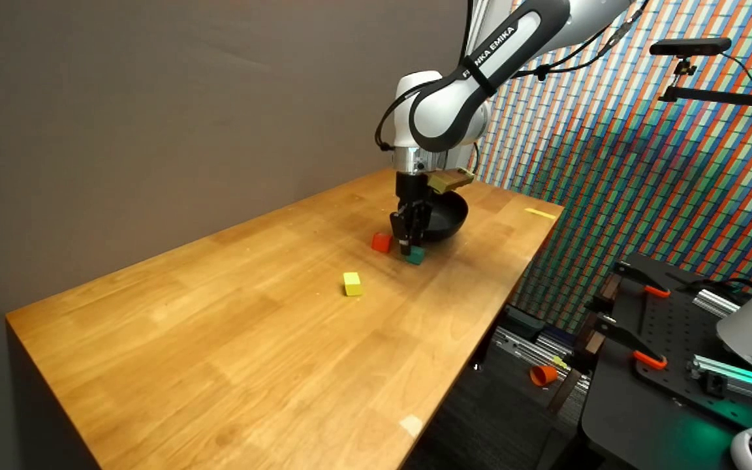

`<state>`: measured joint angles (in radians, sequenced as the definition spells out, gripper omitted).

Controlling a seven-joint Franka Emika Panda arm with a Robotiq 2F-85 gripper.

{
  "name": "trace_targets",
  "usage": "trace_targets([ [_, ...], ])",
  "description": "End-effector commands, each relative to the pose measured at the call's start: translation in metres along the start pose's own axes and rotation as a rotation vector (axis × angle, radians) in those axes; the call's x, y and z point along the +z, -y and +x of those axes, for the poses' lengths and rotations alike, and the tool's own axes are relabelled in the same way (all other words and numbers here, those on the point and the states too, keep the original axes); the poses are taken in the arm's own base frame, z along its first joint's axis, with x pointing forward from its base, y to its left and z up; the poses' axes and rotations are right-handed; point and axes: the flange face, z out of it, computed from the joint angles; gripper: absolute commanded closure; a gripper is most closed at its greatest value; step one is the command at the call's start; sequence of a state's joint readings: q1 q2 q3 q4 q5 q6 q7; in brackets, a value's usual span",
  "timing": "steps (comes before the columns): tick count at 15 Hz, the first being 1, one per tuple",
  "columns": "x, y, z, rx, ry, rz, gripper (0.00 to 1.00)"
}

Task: Put the green and orange blocks in the black bowl

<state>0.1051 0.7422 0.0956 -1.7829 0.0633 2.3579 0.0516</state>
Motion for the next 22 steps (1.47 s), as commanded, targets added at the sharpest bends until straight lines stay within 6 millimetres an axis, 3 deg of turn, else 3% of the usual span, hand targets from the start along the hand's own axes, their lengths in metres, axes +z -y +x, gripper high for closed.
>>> trace_targets([
  [1,-0.036,0.005,-0.003,0.027,-0.047,0.015,0.82],
  [4,-0.073,0.019,-0.004,0.001,-0.094,0.006,0.82],
  [8,-0.111,0.018,-0.003,0.030,-0.173,-0.045,0.82],
  [12,-0.125,-0.011,0.002,0.110,-0.231,-0.213,0.82],
  [16,-0.114,-0.058,0.009,0.222,-0.203,-0.311,0.81],
  [17,-0.110,-0.064,0.010,0.240,-0.187,-0.305,0.34],
  [18,-0.106,-0.070,0.010,0.255,-0.172,-0.307,0.33],
  [20,-0.097,-0.074,0.013,0.265,-0.107,-0.288,0.19],
  [22,-0.093,-0.061,0.017,0.238,-0.068,-0.226,0.04],
])
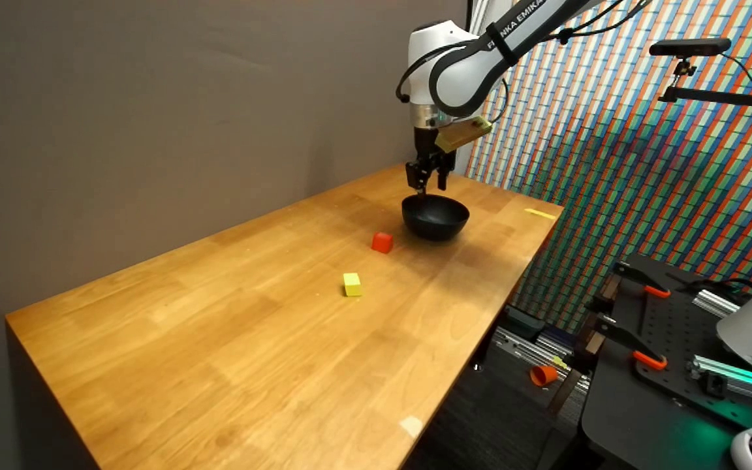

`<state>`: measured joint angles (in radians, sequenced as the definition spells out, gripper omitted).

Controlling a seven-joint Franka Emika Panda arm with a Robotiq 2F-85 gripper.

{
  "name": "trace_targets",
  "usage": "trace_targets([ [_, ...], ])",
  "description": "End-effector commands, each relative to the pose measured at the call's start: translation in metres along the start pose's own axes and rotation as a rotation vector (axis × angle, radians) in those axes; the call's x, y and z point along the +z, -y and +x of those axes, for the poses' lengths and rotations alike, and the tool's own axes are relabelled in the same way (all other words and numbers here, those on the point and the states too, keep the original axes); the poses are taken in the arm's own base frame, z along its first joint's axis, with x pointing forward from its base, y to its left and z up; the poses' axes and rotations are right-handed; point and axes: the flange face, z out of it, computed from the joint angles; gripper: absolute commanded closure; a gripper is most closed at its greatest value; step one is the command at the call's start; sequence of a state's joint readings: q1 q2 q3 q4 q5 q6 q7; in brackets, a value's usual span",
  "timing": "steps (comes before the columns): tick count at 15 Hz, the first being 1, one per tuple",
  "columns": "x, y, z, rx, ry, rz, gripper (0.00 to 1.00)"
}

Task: Put the green and orange blocks in the black bowl

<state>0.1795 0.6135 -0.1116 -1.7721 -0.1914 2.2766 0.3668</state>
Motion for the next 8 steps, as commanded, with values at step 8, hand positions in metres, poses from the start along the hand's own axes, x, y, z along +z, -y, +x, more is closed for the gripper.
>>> trace_targets([
  [8,-0.010,0.099,0.024,-0.178,0.085,0.252,0.00],
])
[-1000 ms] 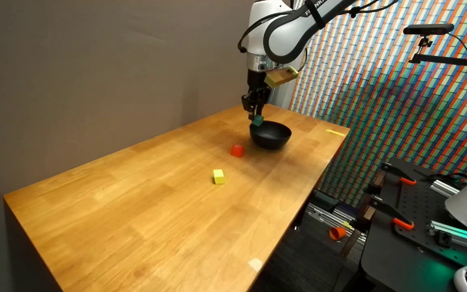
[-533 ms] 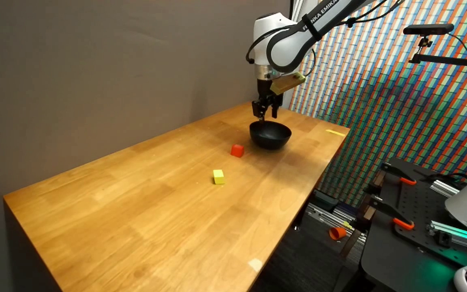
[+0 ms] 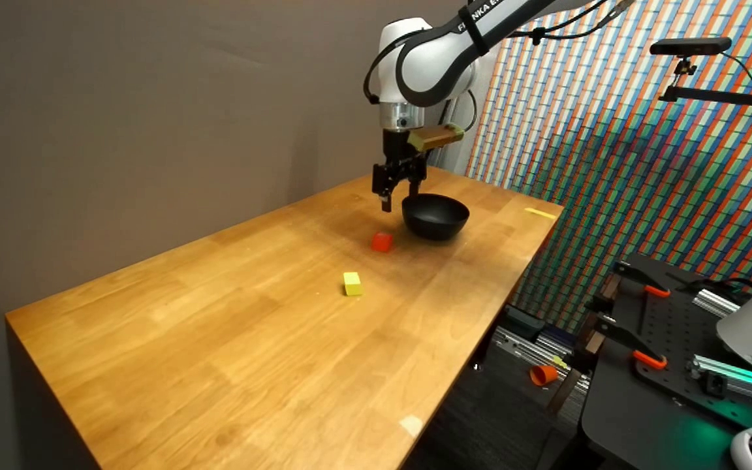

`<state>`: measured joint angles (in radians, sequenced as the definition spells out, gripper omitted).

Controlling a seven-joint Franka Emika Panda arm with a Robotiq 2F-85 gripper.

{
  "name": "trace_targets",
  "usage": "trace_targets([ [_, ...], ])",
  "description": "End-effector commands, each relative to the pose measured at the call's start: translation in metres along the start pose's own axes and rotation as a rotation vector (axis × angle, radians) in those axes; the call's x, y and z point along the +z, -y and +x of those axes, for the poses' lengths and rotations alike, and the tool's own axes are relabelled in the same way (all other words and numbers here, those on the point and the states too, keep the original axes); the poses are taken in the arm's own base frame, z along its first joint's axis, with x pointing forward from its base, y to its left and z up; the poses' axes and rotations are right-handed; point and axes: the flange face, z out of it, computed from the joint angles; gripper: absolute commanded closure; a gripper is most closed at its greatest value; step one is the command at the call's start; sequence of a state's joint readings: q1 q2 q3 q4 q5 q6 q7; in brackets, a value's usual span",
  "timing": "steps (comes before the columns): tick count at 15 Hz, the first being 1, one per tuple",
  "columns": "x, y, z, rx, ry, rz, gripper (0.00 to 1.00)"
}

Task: Put the green and orange blocks in the black bowl

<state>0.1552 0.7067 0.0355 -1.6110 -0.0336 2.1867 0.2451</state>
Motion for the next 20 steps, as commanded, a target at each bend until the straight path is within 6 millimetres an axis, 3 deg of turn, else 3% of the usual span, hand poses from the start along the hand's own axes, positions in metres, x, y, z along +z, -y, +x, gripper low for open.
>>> trace_targets([
  [1,0.009,0.020,0.022,-0.074,0.021,0.085,0.00],
  [5,0.036,0.030,0.035,-0.133,0.026,0.121,0.00],
  [11,0.074,0.021,0.044,-0.156,0.053,0.109,0.00],
  [12,0.079,0.020,0.045,-0.152,0.067,0.103,0.25],
  [13,0.083,0.018,0.045,-0.145,0.073,0.103,0.26],
  [16,0.086,0.014,0.045,-0.125,0.106,0.105,0.51],
  [20,0.054,0.012,0.048,-0.106,0.089,0.082,0.81],
])
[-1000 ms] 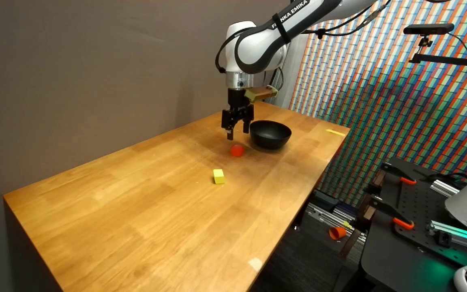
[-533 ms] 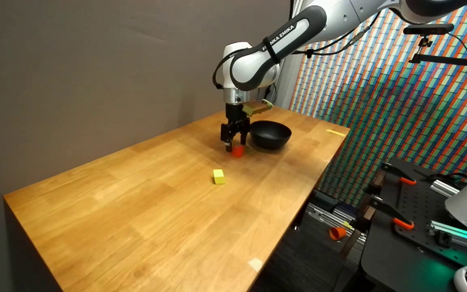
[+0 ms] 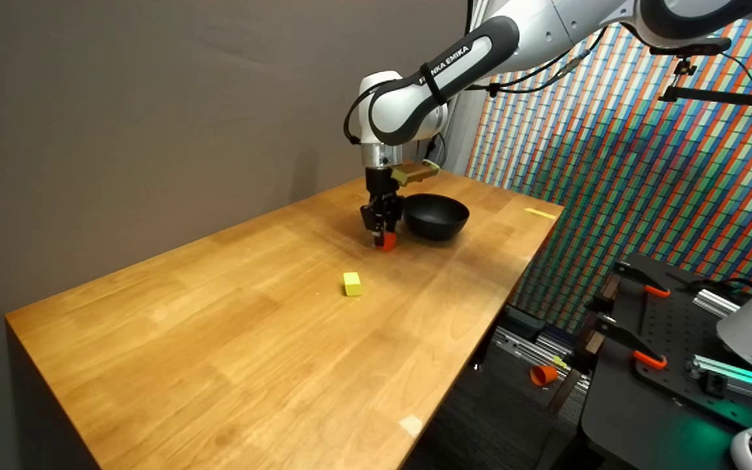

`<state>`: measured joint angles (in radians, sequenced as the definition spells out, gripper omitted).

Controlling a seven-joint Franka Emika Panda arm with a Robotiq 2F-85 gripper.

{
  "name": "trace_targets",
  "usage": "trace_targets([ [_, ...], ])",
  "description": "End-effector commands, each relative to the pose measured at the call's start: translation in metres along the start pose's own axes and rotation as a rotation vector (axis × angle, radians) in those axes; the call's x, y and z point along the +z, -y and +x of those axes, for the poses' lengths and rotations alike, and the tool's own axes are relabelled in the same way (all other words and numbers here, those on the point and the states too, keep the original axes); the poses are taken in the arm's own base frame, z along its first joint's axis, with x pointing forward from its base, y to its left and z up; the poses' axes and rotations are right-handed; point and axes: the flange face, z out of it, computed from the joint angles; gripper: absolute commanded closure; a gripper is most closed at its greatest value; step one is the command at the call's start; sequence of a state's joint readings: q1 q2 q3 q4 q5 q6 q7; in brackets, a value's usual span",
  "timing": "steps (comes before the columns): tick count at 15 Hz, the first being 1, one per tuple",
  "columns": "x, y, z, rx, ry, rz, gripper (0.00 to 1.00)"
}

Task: Put the green and orange blocks in the black bowl

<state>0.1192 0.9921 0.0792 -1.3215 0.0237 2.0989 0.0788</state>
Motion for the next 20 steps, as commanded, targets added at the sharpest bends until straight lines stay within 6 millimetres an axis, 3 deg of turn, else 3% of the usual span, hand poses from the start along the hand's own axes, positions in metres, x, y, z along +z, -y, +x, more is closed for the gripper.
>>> trace_targets([
  [1,-0.039,0.006,0.002,0.018,-0.024,-0.008,0.79],
  [6,-0.100,0.009,-0.003,0.090,-0.141,-0.071,0.81],
  [8,-0.111,-0.008,-0.005,0.168,-0.189,-0.146,0.81],
  [13,-0.105,-0.068,-0.028,0.421,-0.214,-0.257,0.81],
  [14,-0.100,-0.079,-0.034,0.480,-0.208,-0.266,0.71],
  [16,-0.091,-0.096,-0.049,0.569,-0.184,-0.279,0.80],
  [18,-0.085,-0.104,-0.062,0.615,-0.148,-0.252,0.79],
  [19,-0.085,-0.104,-0.069,0.625,-0.136,-0.238,0.32],
  [20,-0.084,-0.104,-0.075,0.623,-0.117,-0.221,0.31],
])
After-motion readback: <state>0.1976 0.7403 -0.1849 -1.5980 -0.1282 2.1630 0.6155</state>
